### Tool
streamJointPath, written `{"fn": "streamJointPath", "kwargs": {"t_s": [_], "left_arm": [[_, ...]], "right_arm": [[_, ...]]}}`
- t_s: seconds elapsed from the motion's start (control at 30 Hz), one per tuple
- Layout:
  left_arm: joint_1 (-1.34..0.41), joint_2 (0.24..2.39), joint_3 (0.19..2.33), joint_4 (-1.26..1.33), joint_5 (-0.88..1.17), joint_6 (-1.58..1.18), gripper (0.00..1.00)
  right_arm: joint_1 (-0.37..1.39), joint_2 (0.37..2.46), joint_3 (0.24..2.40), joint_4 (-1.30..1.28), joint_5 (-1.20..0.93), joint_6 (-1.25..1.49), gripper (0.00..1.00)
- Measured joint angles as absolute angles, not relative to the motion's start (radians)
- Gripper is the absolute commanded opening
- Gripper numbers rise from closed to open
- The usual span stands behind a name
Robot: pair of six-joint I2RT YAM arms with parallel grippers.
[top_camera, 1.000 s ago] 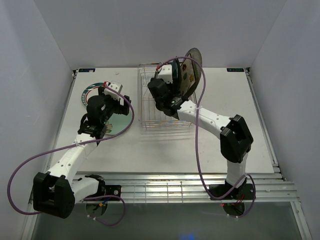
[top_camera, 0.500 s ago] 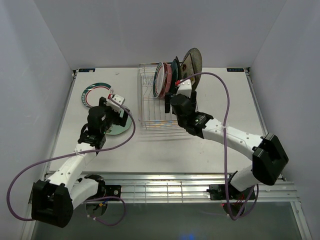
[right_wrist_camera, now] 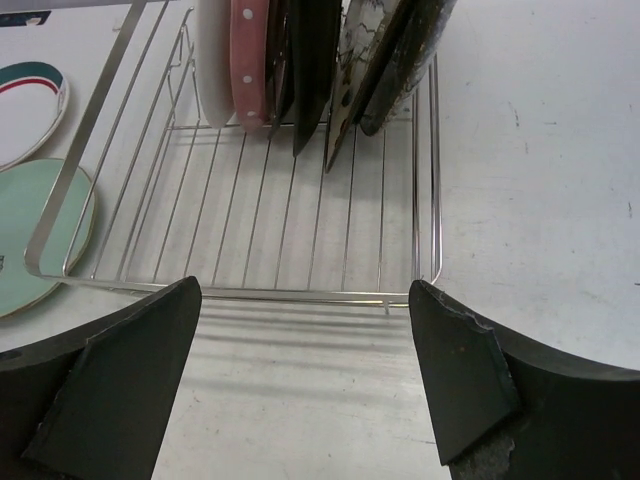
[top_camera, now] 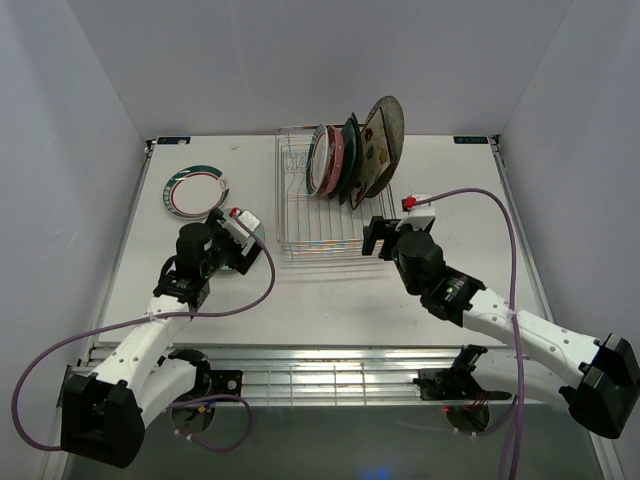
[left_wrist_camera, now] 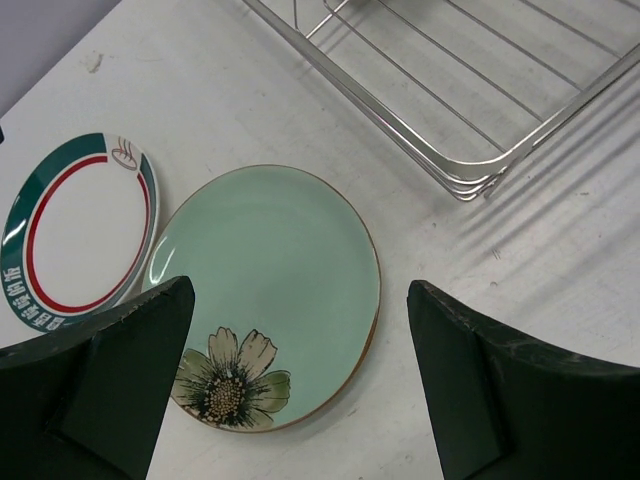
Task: Load the plates into the dish rack
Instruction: Pick up the plate from the corner of the board.
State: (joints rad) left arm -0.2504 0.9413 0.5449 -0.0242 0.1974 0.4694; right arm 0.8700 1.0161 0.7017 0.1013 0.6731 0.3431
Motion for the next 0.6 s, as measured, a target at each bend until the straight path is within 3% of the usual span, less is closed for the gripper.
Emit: {"fn": "streamJointPath", "kwargs": {"t_s": [0.33, 0.6], "left_arm": [[-0.25, 0.956, 0.489, -0.043, 0.234, 0.54, 0.98], [-0.271, 1.02, 0.44, -0.009, 0.197, 0.554, 0.98]], "right_arm": [[0.87, 0.904, 0.546, 0.096, 0.67, 0.353, 0.9], [0.87, 0.696, 0.464, 0.083, 0.636, 0.356, 0.9]]}}
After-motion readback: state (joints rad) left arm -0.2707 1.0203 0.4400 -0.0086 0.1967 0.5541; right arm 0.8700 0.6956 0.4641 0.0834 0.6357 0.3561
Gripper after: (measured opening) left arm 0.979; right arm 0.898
